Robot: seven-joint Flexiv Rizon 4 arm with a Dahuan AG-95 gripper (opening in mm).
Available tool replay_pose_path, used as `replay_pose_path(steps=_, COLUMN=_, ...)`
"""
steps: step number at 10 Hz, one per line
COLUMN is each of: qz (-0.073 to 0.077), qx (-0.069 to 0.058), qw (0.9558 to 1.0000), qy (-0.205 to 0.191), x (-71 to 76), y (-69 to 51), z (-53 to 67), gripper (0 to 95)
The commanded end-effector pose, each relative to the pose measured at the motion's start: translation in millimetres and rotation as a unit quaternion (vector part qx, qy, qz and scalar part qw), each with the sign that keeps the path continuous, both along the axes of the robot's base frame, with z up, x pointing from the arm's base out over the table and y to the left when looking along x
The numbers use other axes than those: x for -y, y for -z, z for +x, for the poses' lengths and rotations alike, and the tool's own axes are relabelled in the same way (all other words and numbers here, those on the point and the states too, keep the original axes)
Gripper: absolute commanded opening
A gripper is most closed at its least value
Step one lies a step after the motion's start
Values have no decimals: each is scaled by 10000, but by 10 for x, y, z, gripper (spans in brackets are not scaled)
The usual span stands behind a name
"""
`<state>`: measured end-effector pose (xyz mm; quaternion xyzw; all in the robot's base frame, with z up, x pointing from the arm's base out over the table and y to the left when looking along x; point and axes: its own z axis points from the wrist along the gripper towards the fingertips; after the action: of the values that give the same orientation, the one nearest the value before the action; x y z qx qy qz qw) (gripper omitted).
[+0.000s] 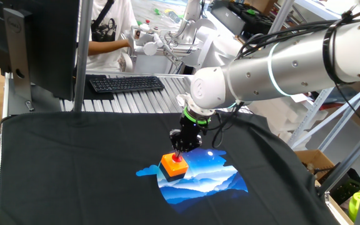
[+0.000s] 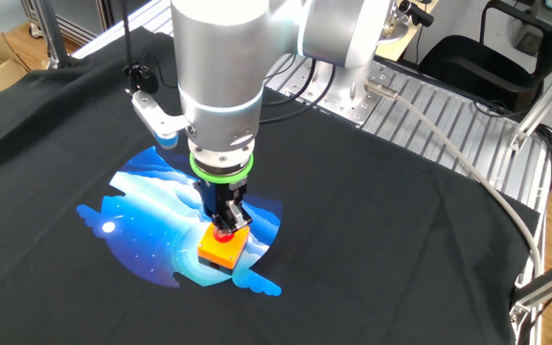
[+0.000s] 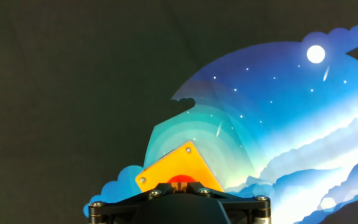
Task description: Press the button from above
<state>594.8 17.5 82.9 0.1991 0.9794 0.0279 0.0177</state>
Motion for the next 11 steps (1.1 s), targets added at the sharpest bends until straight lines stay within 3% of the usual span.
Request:
replay_pose_path(steps=1, qz=-12, qx=48, qw=10000, qy=8, x=3, y=52, z=6, gripper=0)
replay_pose_path(steps=3, qz=5, qx=169, qw=9999, qy=10, x=8, y=100, z=9, gripper=0)
replay_pose_path(steps=6, qz=-17, qx=81, qw=10000, qy=14, x=-3, y=64, z=20, gripper=0)
replay_pose_path(steps=8, qz=-102, qx=-226, qw=9997, qy=-3, x=-21, y=-192, z=54, gripper=0)
replay_pose_path(steps=11, qz=-100, qx=-282, qw=9996, qy=-16, x=-19, y=-375, z=54, gripper=0)
